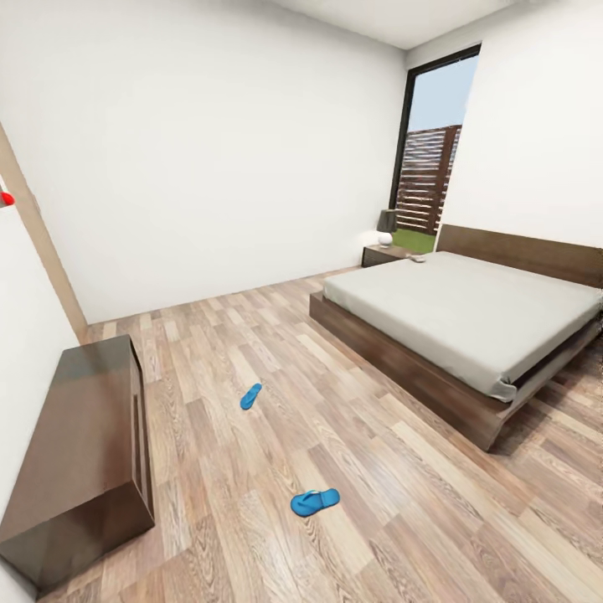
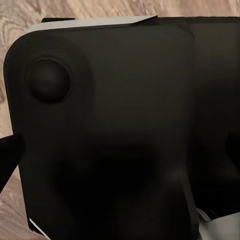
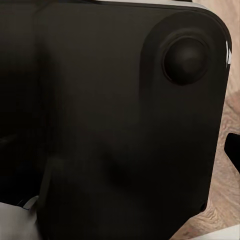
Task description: In the bedroom, move the book from the bed onto either nightstand, and place the two sandals side by side next to the bed.
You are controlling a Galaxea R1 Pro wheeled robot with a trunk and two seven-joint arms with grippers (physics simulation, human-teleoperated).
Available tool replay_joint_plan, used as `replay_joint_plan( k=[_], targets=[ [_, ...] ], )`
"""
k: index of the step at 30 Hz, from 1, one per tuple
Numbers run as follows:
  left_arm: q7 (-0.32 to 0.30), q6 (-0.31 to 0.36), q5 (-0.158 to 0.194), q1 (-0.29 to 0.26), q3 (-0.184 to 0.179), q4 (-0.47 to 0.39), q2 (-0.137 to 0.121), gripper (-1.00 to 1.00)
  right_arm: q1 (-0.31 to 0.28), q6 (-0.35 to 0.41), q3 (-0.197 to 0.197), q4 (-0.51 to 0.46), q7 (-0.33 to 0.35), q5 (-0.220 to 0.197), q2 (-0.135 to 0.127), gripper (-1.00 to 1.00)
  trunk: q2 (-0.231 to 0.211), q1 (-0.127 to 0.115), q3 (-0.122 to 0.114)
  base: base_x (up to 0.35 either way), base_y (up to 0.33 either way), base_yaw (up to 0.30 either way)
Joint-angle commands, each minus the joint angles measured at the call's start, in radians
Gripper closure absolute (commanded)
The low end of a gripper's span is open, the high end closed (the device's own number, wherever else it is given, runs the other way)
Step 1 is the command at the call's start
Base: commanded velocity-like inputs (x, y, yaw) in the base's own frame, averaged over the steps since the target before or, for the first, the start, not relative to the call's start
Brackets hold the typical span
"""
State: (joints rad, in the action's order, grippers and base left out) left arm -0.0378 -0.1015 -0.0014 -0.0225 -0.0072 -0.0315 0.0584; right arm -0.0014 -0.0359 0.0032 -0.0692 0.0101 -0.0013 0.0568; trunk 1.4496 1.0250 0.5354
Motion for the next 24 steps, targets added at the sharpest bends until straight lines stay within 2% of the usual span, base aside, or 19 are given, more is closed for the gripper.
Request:
replay_joint_plan(
  k=[1, 11, 24],
  targets=[
    [-0.002, -0.003, 0.000, 0.000, 0.000, 0.001, 0.000, -1.00, 0.000, -0.003, 0.000, 0.000, 0.001, 0.000, 0.000, -1.00, 0.000, 0.000, 0.001, 0.073, 0.078, -0.049],
    [-0.002, -0.003, 0.000, 0.000, -0.001, 0.001, 0.000, -1.00, 0.000, -0.002, 0.001, -0.001, 0.001, 0.000, 0.000, -1.00, 0.000, 0.000, 0.001, 0.193, 0.165, -0.021],
    [-0.002, -0.003, 0.000, 0.000, -0.002, 0.001, 0.000, -1.00, 0.000, -0.002, 0.001, -0.001, 0.001, 0.000, 0.000, -1.00, 0.000, 0.000, 0.001, 0.251, 0.270, -0.003]
  ],
)
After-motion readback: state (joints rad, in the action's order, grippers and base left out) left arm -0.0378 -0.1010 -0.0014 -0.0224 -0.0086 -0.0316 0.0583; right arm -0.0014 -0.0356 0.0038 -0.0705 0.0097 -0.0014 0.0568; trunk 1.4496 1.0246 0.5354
